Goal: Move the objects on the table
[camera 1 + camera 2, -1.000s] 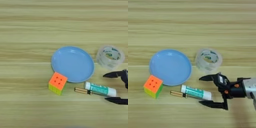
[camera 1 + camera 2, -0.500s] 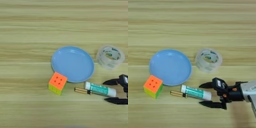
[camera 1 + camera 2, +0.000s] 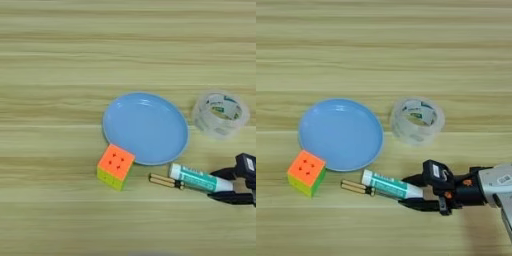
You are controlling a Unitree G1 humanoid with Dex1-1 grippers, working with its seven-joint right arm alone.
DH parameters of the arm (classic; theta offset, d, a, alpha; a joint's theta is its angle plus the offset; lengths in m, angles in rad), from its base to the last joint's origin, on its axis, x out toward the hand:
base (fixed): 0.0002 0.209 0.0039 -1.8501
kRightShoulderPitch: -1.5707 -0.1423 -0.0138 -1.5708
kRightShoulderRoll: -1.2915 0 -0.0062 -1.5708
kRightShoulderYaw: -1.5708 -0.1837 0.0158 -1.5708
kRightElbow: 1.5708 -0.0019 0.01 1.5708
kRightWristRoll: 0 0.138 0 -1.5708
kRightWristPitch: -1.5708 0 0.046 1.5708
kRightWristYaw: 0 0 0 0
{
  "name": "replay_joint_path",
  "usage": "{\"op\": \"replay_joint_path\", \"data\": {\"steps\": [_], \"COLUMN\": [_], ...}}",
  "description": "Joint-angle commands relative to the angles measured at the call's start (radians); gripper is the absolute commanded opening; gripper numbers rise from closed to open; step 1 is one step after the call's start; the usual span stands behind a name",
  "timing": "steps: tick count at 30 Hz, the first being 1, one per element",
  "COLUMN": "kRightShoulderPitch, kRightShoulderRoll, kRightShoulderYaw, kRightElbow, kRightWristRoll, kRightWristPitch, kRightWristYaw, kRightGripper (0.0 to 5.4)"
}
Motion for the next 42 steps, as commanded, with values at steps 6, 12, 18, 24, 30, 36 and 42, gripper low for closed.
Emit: {"op": "replay_joint_path", "data": {"steps": [6, 12, 18, 24, 30, 36, 42], "kRightShoulderPitch": [-0.058, -0.072, -0.082, -0.095, -0.112, -0.122, -0.145], "kRightShoulderRoll": [-0.044, -0.048, -0.054, -0.062, -0.062, -0.064, -0.044], "kRightShoulderYaw": [-0.019, -0.028, -0.049, -0.064, -0.076, -0.089, -0.118], "kRightElbow": [-0.013, -0.010, -0.022, -0.016, 0.001, 0.007, -0.033], "kRightWristRoll": [0.001, 0.011, 0.041, 0.060, 0.070, 0.081, 0.154], "kRightWristPitch": [-0.013, -0.012, -0.005, -0.007, -0.007, -0.009, 0.046], "kRightWristYaw": [-0.046, -0.046, -0.032, -0.020, -0.009, 0.003, 0.014], "kRightGripper": [1.71, 1.71, 1.71, 1.71, 1.71, 1.71, 1.71]}}
